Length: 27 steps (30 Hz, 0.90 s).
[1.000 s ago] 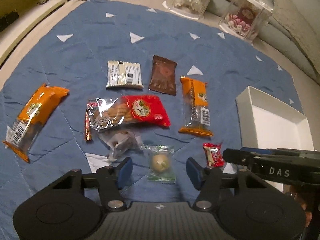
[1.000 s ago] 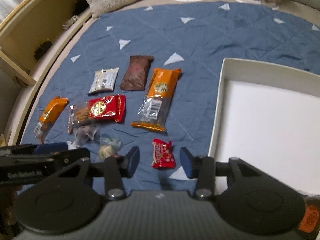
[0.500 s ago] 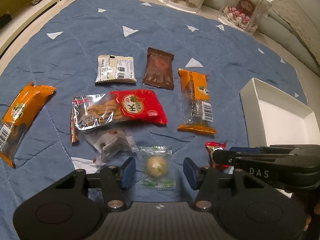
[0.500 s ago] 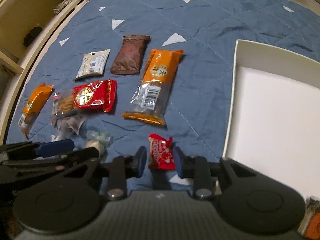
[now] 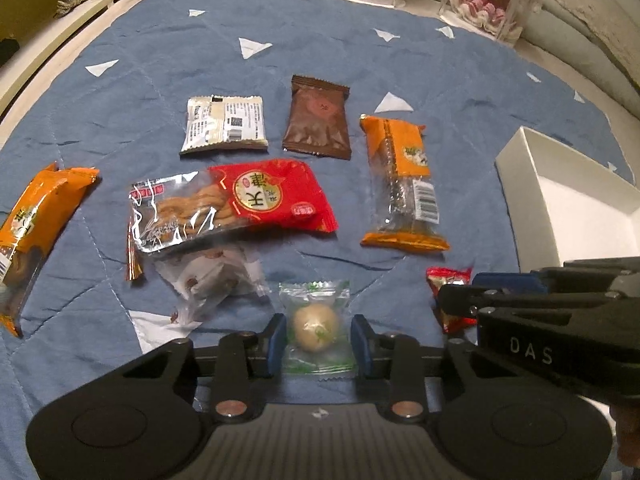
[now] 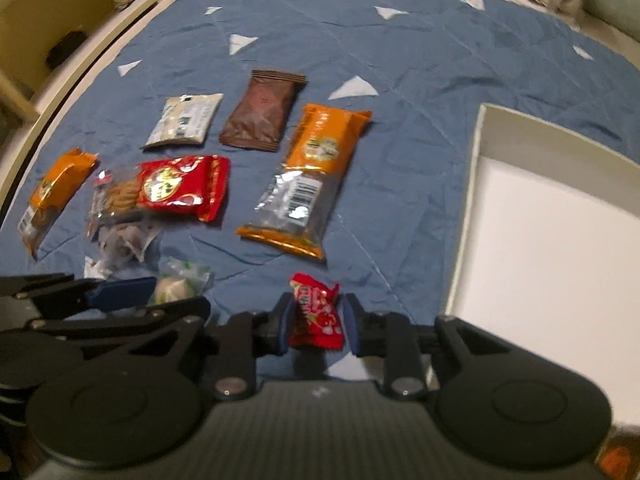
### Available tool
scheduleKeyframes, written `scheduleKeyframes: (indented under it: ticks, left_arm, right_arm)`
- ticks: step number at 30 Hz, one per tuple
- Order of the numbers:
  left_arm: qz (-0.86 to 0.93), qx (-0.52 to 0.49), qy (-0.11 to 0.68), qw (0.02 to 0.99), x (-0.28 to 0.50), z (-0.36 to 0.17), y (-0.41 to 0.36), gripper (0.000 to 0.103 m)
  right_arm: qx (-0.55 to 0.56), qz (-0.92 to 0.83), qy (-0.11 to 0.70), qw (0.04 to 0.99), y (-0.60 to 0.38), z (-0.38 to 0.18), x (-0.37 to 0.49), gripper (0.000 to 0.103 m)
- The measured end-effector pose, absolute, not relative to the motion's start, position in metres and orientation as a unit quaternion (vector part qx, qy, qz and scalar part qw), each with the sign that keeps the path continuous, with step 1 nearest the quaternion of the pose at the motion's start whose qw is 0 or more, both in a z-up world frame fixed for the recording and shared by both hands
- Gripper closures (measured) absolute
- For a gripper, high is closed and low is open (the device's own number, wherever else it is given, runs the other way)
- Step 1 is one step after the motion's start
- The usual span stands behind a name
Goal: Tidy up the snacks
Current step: 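Grasp small red packet with right tool while left tool grasps clear ball packet, then carry red packet and clear ball packet with both tools into the tray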
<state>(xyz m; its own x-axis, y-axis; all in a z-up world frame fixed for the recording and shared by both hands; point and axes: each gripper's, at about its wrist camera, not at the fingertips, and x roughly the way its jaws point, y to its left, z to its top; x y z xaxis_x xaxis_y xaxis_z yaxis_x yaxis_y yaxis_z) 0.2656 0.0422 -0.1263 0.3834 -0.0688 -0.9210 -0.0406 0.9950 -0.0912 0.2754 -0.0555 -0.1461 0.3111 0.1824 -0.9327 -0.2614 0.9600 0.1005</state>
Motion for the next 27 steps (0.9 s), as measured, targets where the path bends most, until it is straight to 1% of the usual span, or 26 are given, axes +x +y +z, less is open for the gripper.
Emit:
scheduleKeyframes:
  ticks: [6,9,15,27]
  left_arm:
    - [-0.01,-0.042,0.555,0.831,0.265,-0.127,0.041,0.066]
    - [-0.011,-0.037,0.554,0.832,0.264,-0.127,0.04,0.067]
    - [-0.009,-0.047,0.545,0.837,0.264,-0.114,0.04,0.068]
    - [-0.033,-0.069,0.514,0.855,0.241,-0.07,0.021,0.068]
  right_arm:
    - [-0.039,0.137,0.578,0.804,-0.052,-0.153,0.278,0.072]
    - [-0.044,0.138,0.577,0.804,-0.051,-0.155,0.278,0.076]
    - [-0.047,0.146,0.569,0.808,-0.053,-0.149,0.274,0.077]
    - [-0.011,0.136,0.532,0.836,-0.087,-0.094,0.253,0.077]
